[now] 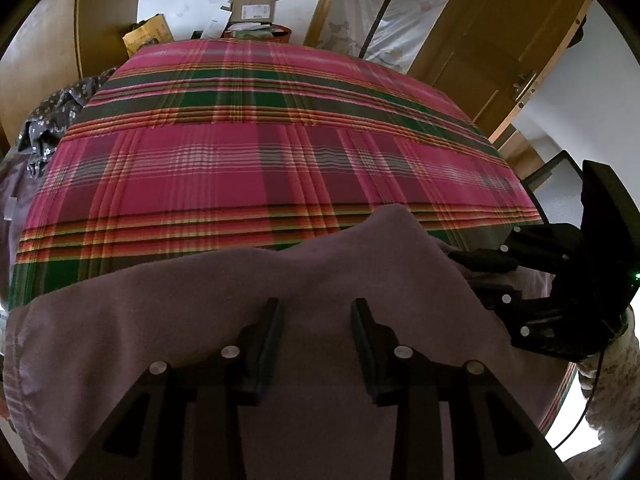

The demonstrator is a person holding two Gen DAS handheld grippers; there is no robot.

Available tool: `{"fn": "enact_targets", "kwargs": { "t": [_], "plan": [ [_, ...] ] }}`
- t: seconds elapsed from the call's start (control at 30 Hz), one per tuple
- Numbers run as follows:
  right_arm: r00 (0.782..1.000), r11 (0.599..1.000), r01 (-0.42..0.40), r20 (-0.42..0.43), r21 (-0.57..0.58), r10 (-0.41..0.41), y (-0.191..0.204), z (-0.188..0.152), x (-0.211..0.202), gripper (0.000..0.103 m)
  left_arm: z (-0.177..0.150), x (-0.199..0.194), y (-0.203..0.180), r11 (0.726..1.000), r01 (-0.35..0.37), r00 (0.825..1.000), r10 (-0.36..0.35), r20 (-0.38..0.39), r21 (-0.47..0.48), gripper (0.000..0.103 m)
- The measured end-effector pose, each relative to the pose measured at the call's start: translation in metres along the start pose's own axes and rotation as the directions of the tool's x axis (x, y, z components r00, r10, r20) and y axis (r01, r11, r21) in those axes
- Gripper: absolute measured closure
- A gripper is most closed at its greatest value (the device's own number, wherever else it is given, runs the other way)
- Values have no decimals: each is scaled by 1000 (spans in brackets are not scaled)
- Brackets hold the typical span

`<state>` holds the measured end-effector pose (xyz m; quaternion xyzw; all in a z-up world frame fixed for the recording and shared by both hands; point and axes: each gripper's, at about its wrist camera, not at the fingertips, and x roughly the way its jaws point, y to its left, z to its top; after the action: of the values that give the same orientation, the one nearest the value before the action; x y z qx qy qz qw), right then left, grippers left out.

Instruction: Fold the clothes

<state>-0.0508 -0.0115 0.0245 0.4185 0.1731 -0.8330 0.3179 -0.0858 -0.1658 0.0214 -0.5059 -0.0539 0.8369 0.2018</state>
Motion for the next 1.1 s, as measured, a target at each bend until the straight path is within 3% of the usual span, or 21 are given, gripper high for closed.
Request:
{"fn": "enact_targets", "kwargs": {
  "t": [0.17, 0.27, 0.43, 0.8, 1.1],
  "plan": [
    [1000, 1000, -18, 7, 5, 18, 0, 0, 2, 82, 0, 1, 1, 1000, 5, 1000, -5, 1, -4, 67],
    [1000, 1000, -20, 12, 14, 20, 1, -1, 1, 90, 0, 1, 1, 1000, 5, 1000, -5, 2, -4, 67],
    [998, 999, 31, 45, 21, -31, 4, -2, -9, 97, 0, 0, 1, 1000, 4, 1000, -4, 2, -5, 67],
    [982, 991, 91, 155, 101, -106, 8, -4, -51, 97, -2, -4, 8, 999, 12, 1000, -11, 20, -39, 67],
    [991, 982, 95, 74, 162, -108, -6, -6, -28, 96, -6, -11, 27, 994, 12, 999, -7, 41, -105, 67]
  ]
}}
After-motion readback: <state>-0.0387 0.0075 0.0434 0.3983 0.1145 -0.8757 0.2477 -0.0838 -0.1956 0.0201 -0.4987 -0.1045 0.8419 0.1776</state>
